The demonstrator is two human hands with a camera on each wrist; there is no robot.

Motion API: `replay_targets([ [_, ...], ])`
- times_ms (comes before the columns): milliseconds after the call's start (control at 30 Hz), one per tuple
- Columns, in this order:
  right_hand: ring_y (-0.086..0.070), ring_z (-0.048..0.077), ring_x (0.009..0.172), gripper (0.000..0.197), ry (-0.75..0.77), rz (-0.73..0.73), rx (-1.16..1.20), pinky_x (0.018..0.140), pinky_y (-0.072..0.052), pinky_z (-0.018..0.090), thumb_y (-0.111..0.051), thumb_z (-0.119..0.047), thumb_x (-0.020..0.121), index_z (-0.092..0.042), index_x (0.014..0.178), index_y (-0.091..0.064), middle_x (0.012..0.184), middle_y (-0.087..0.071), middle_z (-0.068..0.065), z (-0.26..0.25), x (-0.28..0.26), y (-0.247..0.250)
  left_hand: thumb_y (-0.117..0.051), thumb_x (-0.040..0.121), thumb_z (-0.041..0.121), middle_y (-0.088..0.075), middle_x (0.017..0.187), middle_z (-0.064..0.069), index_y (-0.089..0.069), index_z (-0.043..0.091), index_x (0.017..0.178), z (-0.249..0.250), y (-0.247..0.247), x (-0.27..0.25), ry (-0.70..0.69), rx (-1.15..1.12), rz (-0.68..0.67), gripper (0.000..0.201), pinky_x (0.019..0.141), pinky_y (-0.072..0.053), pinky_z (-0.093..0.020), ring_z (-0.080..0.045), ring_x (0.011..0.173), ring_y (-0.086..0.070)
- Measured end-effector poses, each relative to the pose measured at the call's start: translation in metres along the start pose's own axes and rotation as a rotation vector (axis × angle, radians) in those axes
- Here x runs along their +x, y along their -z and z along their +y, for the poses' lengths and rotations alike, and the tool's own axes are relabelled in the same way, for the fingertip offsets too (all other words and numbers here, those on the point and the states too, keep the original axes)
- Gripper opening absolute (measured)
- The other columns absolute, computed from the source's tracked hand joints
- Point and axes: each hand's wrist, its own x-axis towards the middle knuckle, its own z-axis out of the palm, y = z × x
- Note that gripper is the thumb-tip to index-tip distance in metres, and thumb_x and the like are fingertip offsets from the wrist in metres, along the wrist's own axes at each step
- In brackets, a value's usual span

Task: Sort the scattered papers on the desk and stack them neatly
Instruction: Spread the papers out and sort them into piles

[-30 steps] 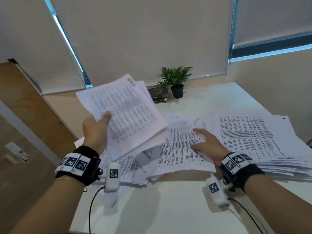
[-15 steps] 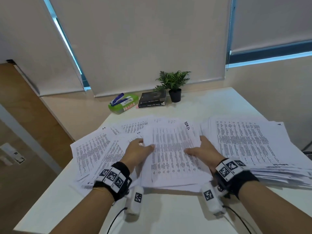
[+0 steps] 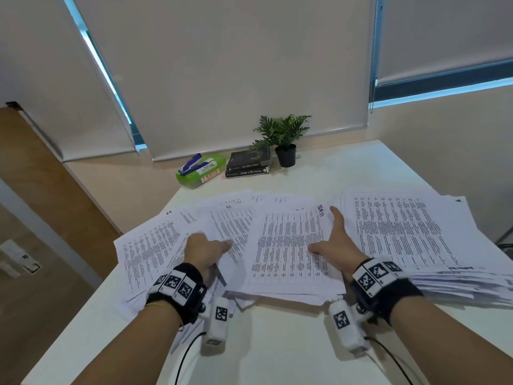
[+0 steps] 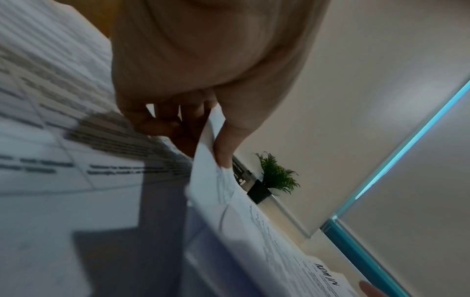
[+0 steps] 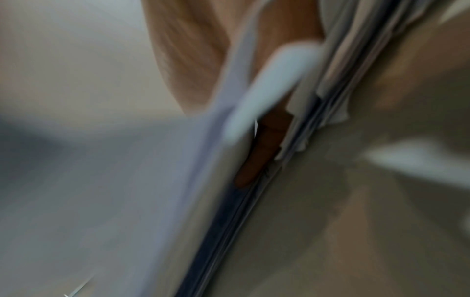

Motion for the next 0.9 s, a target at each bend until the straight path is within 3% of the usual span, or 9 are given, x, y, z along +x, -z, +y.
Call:
replay_targets([
  [100,-0.035,0.03,0.148,0.109,0.023,0.001,-0.02,0.106,-0.04,0.034,-0.069,0.006,0.093,-0.036,0.164,0.002,0.174,-0.003,-0.001,0.0,-0.001,0.002,-0.083,0.091,0.017,-0.069,0.129,-0.014,-0.061,-0.001,0.135,0.01,0.004,-0.001,-0.147,0.041,0.14,0.053,0.102,-0.055,-0.046,-0.039,0.12,-0.067],
  [233,-0.065,0.034,0.118,0.075,0.023,-0.018,-0.16,0.06,-0.051,0.011,-0.069,0.0,0.094,-0.027,0.157,-0.037,0.167,-0.029,0.004,-0.002,-0.003,0.002,-0.072,0.098,0.018,-0.075,0.101,-0.008,-0.074,0.007,0.112,0.034,0.027,0.0,-0.331,0.032,0.333,0.017,0.086,-0.061,-0.042,-0.033,0.097,-0.074],
  [400,-0.055,0.018,0.133,0.04,0.031,-0.075,-0.192,0.101,-0.044,0.025,-0.071,-0.002,0.091,-0.02,0.127,-0.07,0.142,-0.06,-0.001,-0.005,-0.005,0.0,-0.06,0.106,0.02,-0.067,0.116,-0.005,-0.06,0.006,0.125,0.073,0.064,0.007,-0.481,-0.193,0.625,0.023,0.086,-0.051,-0.03,-0.025,0.103,-0.066],
  [467,-0.055,0.011,0.126,0.04,0.026,-0.12,-0.213,0.094,-0.042,0.014,-0.072,-0.003,0.09,-0.018,0.127,-0.071,0.139,-0.061,-0.003,-0.007,-0.005,-0.001,-0.061,0.106,0.022,-0.066,0.118,0.0,-0.058,0.009,0.126,0.084,0.076,0.009,-0.529,-0.326,0.649,0.024,0.089,-0.053,-0.025,-0.019,0.106,-0.066],
  [567,-0.058,-0.006,0.096,0.042,0.02,-0.158,-0.219,0.064,-0.04,0.004,-0.073,-0.004,0.089,-0.018,0.128,-0.071,0.132,-0.061,-0.005,-0.006,-0.004,-0.003,-0.069,0.101,0.019,-0.072,0.118,0.002,-0.061,0.014,0.124,0.091,0.078,0.011,-0.528,-0.475,0.527,0.024,0.097,-0.059,-0.031,-0.018,0.106,-0.072],
  [633,-0.064,0.008,0.114,0.035,0.004,-0.152,-0.192,0.082,-0.043,0.011,-0.074,-0.013,0.091,-0.018,0.125,-0.073,0.131,-0.066,-0.004,-0.005,-0.002,-0.006,-0.074,0.097,0.014,-0.076,0.112,-0.002,-0.066,0.01,0.123,0.085,0.066,0.011,-0.464,-0.489,0.366,0.027,0.099,-0.06,-0.046,-0.023,0.105,-0.075],
  [733,-0.053,0.022,0.136,0.039,-0.034,-0.108,-0.11,0.117,-0.032,0.043,-0.051,-0.055,0.102,-0.032,0.109,-0.081,0.135,-0.069,0.001,-0.012,-0.007,-0.011,-0.074,0.097,0.01,-0.077,0.113,-0.003,-0.063,0.011,0.126,0.067,0.036,-0.001,-0.355,-0.312,0.101,0.031,0.093,-0.061,-0.046,-0.024,0.099,-0.075],
  [833,-0.052,0.023,0.132,0.063,-0.082,-0.046,0.055,0.122,-0.019,0.053,-0.031,-0.077,0.096,-0.042,0.075,-0.079,0.118,-0.075,-0.004,-0.016,-0.008,-0.011,-0.075,0.096,0.012,-0.07,0.129,-0.012,-0.053,0.008,0.139,0.041,0.003,-0.014,-0.291,-0.102,-0.078,0.048,0.089,-0.062,-0.04,-0.025,0.101,-0.074],
  [900,-0.053,0.025,0.132,0.054,-0.103,-0.04,0.095,0.12,-0.024,0.048,-0.035,-0.075,0.096,-0.037,0.084,-0.072,0.118,-0.072,-0.006,-0.019,-0.011,-0.009,-0.078,0.094,0.018,-0.059,0.145,-0.011,-0.045,0.01,0.15,0.024,-0.016,-0.015,-0.247,0.06,-0.161,0.065,0.105,-0.055,-0.046,-0.032,0.121,-0.066],
])
